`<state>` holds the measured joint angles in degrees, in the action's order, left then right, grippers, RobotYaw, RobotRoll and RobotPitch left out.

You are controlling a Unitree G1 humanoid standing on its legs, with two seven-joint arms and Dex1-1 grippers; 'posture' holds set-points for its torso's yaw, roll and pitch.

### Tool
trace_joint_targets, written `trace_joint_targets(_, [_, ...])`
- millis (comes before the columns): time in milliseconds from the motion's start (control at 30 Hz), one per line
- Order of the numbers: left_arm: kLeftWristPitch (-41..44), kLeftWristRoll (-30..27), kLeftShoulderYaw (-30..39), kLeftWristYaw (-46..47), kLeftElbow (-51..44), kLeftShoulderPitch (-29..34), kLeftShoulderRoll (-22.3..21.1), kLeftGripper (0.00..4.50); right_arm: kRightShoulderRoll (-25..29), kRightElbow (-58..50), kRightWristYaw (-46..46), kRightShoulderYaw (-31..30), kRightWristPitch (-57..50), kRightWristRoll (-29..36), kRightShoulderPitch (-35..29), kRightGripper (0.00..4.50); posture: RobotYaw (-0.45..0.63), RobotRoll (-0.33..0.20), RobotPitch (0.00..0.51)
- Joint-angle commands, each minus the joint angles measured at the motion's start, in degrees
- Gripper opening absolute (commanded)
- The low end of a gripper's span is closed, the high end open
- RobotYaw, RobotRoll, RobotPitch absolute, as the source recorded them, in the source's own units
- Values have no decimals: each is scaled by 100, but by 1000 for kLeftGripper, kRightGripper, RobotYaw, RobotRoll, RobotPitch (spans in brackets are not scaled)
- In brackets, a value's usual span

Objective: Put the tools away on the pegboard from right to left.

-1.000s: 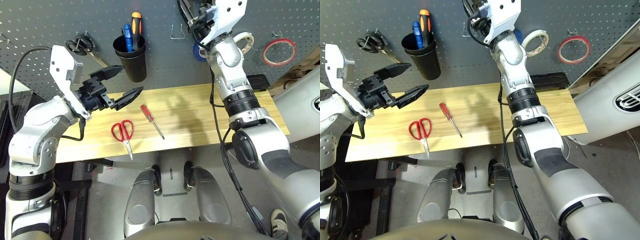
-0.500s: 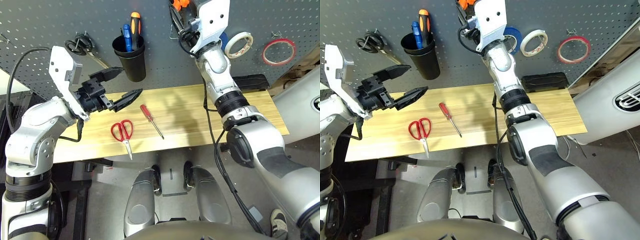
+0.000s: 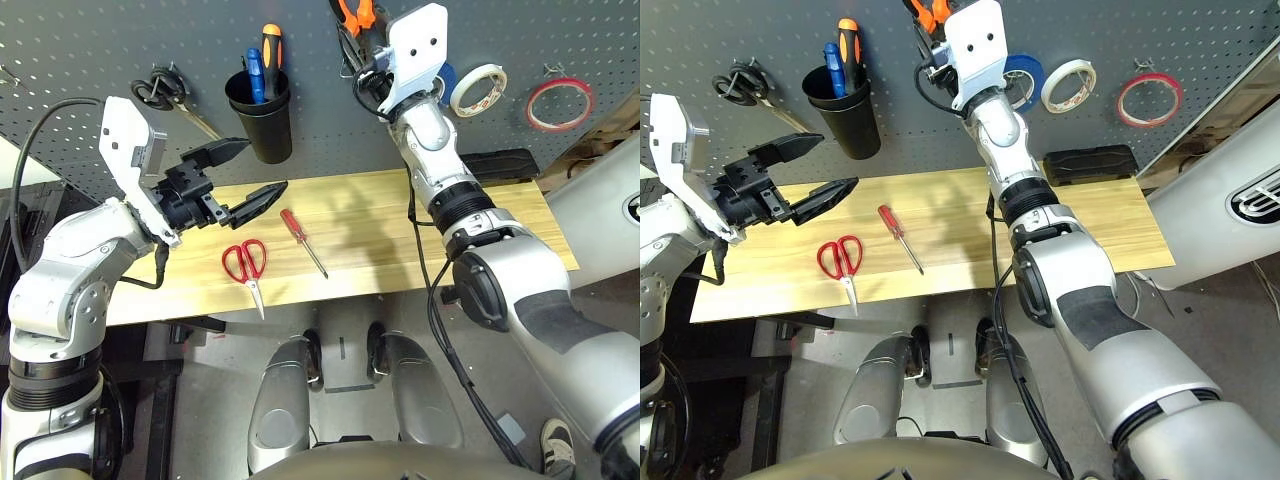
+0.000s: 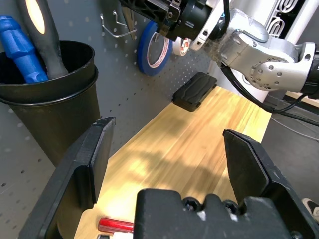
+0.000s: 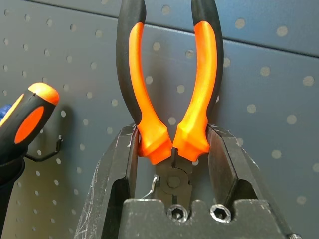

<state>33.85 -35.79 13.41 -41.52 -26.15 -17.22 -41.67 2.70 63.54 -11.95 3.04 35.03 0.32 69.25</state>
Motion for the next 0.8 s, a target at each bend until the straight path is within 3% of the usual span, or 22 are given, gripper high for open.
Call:
trace_joint_targets(33, [28,-19,2,44,-30,30,-6,4500,16,89,68,53,16,0,63,2143,102,0,205])
trace_joint_targets(67, [24,-20,1,48,-22,21,-9,4500,12,103,66,57,-4,5,61,2143,102,0,205])
trace_joint_targets(300, [1,4,-40,86,-13,9,11,4500,-8,147,-79,85,-143,84,-1,4393,99,0,205])
trace_joint_targets(533, [-18,33,-74,123,10,-14,51,4500,91,-46,-273,93,-121,137,-50,4470,98,0,205])
trace_joint_targets(800, [-31,36,-111,134,55,-17,63,4500,553,-1533,-1572,106,-933,786,-356,4470,89,0,206])
